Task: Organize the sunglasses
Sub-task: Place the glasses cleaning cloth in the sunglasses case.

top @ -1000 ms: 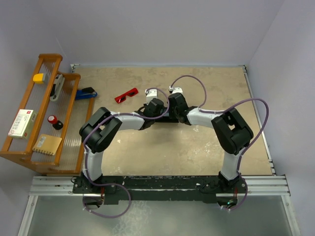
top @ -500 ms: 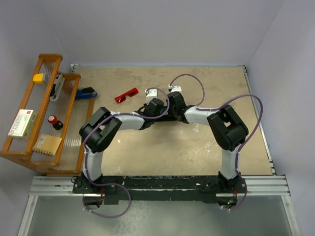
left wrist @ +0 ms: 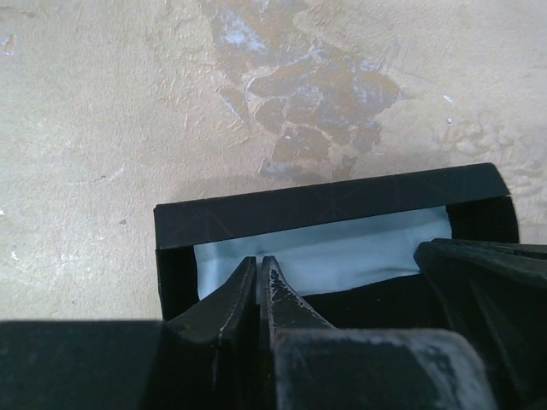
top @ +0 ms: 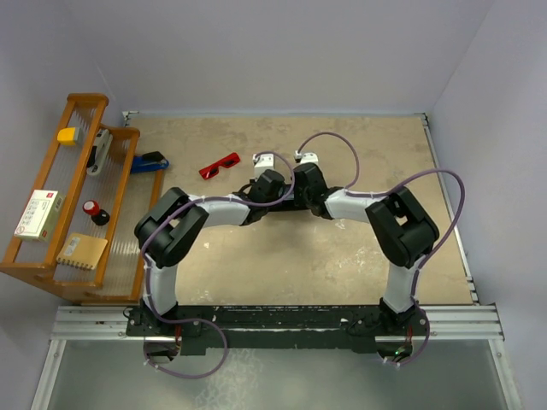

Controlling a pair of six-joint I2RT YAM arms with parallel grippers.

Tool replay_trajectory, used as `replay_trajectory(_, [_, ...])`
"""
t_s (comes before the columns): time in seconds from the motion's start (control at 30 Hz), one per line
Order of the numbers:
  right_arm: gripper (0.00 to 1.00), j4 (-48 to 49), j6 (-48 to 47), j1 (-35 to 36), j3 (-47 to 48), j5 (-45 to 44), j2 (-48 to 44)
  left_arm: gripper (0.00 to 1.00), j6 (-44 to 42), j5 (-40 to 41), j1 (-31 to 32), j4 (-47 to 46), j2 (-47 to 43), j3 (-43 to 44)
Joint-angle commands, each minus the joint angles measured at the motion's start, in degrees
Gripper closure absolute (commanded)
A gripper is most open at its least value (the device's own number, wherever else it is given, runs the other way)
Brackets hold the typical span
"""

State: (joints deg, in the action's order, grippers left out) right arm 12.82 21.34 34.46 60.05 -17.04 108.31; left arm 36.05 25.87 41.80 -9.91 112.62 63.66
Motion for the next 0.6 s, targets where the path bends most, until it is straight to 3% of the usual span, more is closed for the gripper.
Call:
replay_trajectory(0.0, [0.95, 1.0, -0.5, 0.2, -0.5, 1.2, -4.4, 0.96, -2.6, -0.2, 0.6, 0.8, -6.5, 1.2])
replay_trajectory(0.27, [0.92, 1.0, -0.8, 0.3, -2.0, 1.8, -9.1, 0.84, -5.8, 0.7, 0.6, 4.7, -12.9, 3.1])
replay_trajectory(0.57, [1.0, -0.6, -0.1, 1.4, -6.9, 2.7, -16.7, 0.81, -8.7, -2.9, -2.4, 4.1, -7.4, 7.2])
